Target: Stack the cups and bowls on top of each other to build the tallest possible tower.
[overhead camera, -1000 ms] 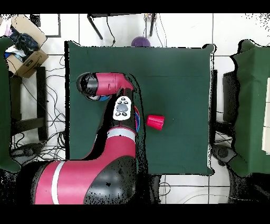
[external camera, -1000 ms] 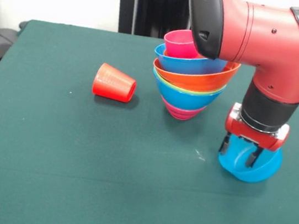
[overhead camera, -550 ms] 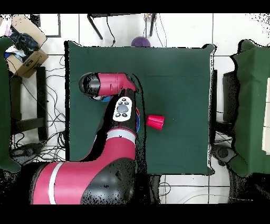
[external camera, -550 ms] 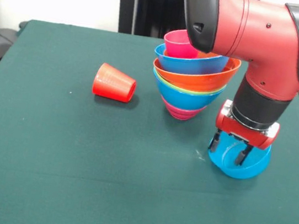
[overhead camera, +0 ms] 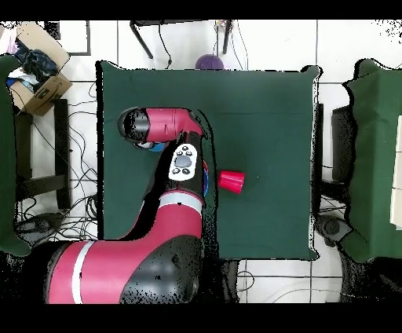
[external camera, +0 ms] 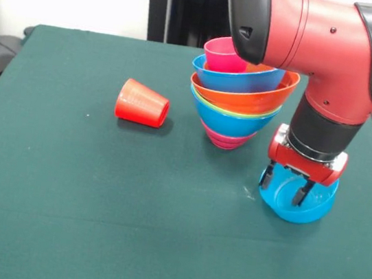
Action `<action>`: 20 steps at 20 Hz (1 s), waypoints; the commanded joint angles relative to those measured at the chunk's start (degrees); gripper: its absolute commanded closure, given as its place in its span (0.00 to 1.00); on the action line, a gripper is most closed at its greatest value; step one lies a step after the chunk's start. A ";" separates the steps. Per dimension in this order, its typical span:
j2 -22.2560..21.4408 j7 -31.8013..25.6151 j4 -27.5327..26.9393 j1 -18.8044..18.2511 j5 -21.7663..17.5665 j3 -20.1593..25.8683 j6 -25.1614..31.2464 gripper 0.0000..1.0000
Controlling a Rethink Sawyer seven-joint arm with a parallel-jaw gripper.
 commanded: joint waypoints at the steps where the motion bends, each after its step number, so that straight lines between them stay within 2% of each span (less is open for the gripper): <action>1: 1.07 5.83 -0.52 0.04 1.26 4.48 1.54 0.00; 14: 0.39 4.22 -2.28 -0.35 1.92 4.84 4.99 0.00; 20: 0.60 2.72 -3.17 -0.86 1.60 4.78 4.72 0.00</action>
